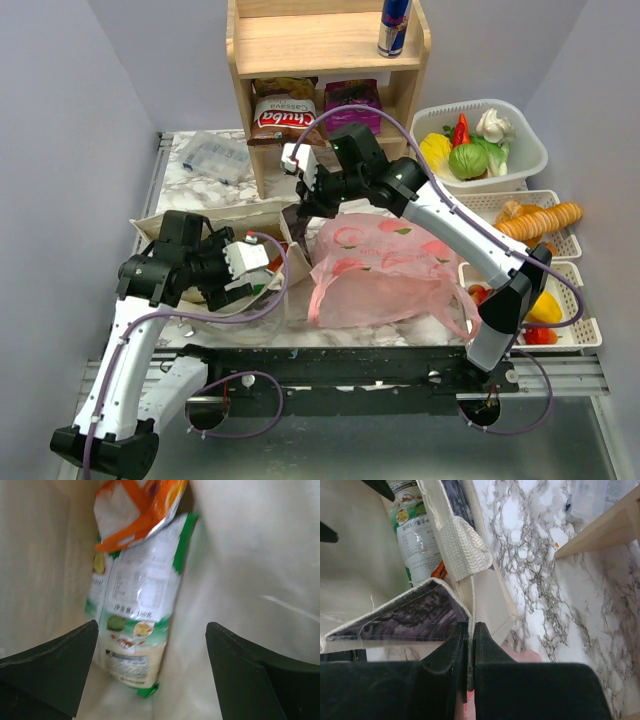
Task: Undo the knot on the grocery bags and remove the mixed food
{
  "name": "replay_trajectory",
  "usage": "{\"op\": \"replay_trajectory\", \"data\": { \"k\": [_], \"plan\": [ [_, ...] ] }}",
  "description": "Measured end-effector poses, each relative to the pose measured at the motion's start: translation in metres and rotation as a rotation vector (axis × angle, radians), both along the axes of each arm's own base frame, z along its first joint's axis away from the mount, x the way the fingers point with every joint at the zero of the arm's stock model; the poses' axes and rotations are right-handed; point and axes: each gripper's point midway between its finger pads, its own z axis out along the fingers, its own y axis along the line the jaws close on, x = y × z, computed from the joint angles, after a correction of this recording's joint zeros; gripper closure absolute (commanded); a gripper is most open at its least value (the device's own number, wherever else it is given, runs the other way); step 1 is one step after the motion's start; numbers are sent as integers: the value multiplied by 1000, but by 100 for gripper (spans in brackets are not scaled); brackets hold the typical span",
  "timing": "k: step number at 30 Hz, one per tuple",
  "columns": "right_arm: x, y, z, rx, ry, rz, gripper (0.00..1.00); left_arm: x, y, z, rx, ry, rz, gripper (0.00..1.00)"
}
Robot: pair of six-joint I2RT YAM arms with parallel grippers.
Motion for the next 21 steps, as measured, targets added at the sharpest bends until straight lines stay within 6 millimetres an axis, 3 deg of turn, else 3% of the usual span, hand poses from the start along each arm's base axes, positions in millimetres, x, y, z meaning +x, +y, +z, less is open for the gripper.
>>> {"op": "replay_trajectory", "data": {
  "k": [3, 6, 13, 18, 20, 21],
  "plan": [
    [-1, 3, 0, 8, 7, 7, 99, 9, 25, -32, 175, -11, -17, 9],
    [-1, 5, 0, 17, 15, 8, 99, 15, 37, -59, 275, 0, -56, 7],
    [-4, 9, -1, 31, 47, 15, 99, 38, 13, -69, 221, -114, -196, 2],
    [-5, 9, -1, 31, 53, 18, 99, 58, 17, -120, 323, -18, -239, 3],
    [-4, 10, -4, 27, 59, 17, 99, 68, 21, -140, 366, 29, -240, 9],
    [-4, 11, -7, 24, 62, 16, 99, 75, 22, -144, 382, 25, -235, 17]
  ]
}}
